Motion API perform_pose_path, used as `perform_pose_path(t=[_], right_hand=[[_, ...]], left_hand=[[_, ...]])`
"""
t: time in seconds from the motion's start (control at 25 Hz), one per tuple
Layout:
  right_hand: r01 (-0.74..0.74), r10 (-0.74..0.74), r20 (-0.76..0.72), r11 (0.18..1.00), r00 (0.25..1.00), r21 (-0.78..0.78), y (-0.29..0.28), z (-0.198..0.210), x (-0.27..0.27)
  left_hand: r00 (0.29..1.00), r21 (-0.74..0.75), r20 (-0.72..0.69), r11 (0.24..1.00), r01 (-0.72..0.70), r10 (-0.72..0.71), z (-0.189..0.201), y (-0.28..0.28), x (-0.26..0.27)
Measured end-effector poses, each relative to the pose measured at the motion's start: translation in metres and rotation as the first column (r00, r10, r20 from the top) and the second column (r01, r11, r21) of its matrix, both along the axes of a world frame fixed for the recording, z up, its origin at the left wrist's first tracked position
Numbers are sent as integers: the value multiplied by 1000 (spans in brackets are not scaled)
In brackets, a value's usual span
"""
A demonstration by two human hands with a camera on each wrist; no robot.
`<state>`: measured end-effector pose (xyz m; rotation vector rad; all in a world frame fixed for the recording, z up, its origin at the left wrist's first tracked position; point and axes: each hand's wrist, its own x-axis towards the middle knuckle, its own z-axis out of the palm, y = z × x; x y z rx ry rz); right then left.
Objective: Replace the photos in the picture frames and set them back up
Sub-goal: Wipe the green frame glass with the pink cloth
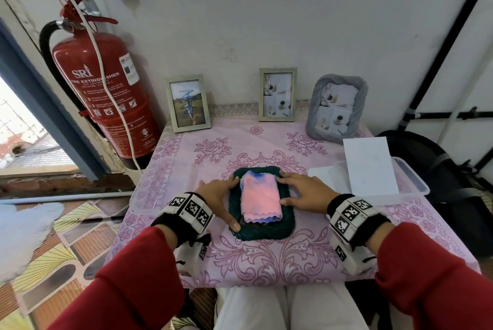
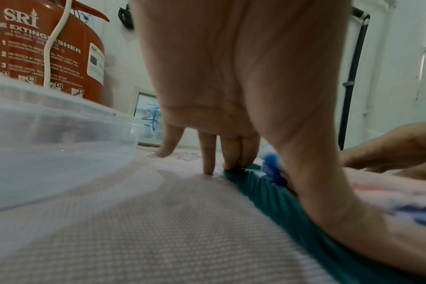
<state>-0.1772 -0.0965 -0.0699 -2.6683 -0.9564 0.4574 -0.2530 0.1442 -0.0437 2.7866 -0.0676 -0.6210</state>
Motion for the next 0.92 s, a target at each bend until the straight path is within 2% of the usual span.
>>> perform_pose_path(t=[0.16, 0.28, 0.36, 0.48, 0.68, 0.8, 0.92], right_hand=[[3, -3, -2, 1000, 1000, -11, 1, 0, -1], [14, -14, -10, 1000, 1000, 3, 1, 0, -2], [20, -20, -14, 1000, 1000, 10, 1, 0, -2], [34, -34, -22, 999, 999, 21, 1, 0, -2], [30, -30, -20, 999, 999, 16, 1, 0, -1], [29, -28, -25, 999, 999, 30, 0, -1, -2], [33, -32, -21, 998, 999, 45, 0, -1, -3]], left_hand=[[994, -177, 61, 981, -78, 90, 8, -7, 2], [924, -274, 227, 931, -242, 307, 8, -17, 7], [890, -319, 212, 889, -328, 404, 5, -25, 9], [911, -313, 95, 881, -355, 401, -3, -35, 12], [928, -242, 103, 914, -326, 359, -8, -44, 17], [921, -293, 114, 898, -328, 374, -10, -49, 16], [878, -397, 120, 833, -385, 463, -9, -52, 17]])
